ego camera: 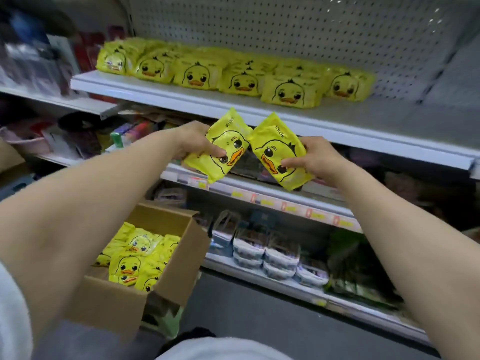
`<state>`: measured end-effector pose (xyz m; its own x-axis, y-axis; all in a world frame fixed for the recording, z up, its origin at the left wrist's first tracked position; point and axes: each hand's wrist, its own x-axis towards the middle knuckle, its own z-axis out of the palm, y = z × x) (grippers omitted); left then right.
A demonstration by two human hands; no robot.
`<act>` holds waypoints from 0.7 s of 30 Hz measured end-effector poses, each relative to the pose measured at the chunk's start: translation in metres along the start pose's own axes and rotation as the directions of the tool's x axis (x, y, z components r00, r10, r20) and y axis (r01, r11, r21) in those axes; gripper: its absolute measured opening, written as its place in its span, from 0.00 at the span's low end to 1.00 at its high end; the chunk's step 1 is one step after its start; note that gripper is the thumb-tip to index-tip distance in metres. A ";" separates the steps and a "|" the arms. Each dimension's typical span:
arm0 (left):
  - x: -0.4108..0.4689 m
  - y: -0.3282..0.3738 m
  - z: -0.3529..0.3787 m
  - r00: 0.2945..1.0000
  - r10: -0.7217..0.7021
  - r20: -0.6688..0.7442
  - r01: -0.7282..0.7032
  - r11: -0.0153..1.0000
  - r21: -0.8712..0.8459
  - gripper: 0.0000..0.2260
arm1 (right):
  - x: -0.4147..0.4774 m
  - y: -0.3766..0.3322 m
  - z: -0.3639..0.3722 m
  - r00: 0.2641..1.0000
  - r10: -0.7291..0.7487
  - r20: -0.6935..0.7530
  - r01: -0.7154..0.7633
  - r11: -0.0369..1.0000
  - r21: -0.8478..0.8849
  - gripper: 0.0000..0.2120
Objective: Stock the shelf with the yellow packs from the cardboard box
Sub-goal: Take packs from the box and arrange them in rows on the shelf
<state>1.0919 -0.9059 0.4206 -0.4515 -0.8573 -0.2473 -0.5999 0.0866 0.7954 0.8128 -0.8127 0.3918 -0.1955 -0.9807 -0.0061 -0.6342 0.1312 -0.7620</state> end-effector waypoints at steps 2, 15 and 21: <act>0.008 0.030 0.008 1.000 0.014 0.016 -0.013 1.000 -0.002 0.12 | 0.002 0.006 -0.034 0.997 -0.010 -0.080 0.007 0.999 -0.032 0.13; 0.150 0.202 0.042 0.967 0.254 -0.030 -0.247 0.957 0.151 0.29 | 0.028 0.038 -0.192 0.947 -0.121 -0.296 0.001 0.927 -0.376 0.15; 0.241 0.280 0.074 0.902 0.413 0.123 -0.429 0.837 0.339 0.33 | 0.054 0.071 -0.235 0.918 -0.021 -0.396 -0.118 0.938 -0.325 0.15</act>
<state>0.7656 -1.0510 0.5428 -0.7362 -0.6757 0.0373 -0.5324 0.6124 0.5845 0.5814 -0.8224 0.4899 -0.4622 -0.8456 0.2672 -0.8149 0.2862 -0.5040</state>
